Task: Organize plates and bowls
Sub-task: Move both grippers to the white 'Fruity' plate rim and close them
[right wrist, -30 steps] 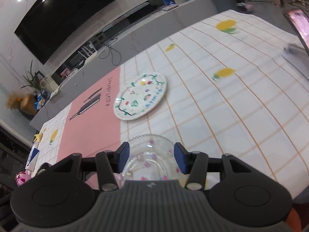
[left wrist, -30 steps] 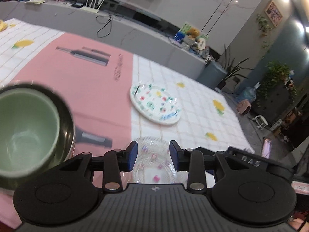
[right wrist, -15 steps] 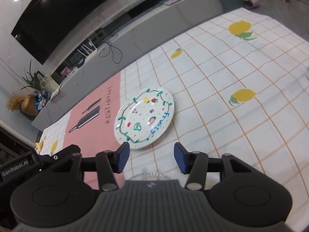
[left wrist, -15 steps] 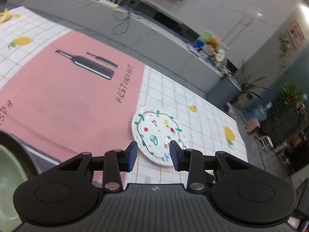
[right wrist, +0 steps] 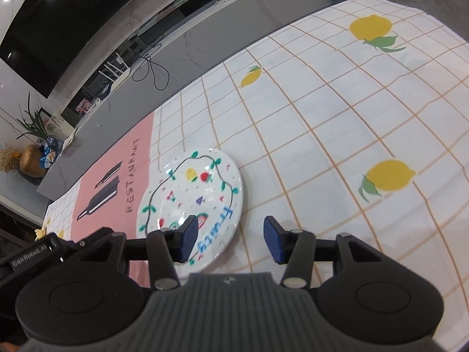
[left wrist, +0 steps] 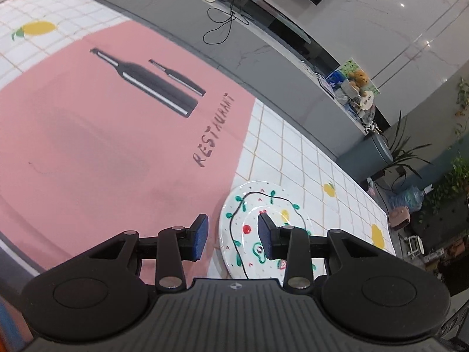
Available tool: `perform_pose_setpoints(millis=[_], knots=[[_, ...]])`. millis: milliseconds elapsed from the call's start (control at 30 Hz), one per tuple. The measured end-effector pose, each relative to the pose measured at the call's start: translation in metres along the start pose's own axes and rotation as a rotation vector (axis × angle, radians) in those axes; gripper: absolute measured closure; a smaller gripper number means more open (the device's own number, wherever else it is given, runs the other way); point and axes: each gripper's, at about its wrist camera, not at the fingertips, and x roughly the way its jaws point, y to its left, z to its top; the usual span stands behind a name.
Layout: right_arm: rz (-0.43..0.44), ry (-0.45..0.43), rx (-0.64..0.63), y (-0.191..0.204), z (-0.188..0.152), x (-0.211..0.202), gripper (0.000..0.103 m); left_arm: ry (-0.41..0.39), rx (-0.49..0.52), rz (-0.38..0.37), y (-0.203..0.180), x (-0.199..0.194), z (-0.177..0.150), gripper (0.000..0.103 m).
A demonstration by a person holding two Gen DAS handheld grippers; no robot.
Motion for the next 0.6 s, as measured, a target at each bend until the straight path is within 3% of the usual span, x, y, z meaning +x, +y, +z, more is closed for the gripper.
perform_pose_setpoints(millis=[300,600], knots=[[0.017,0.002,0.013,-0.003,0.009,0.018,0.056,0.029,-0.031,-0.02,0.006,0.022,-0.004,0.062],[0.07,0.003,0.097,-0.011,0.018,0.029,0.073,0.037,-0.08,-0.04,0.009,0.033,-0.001,0.071]])
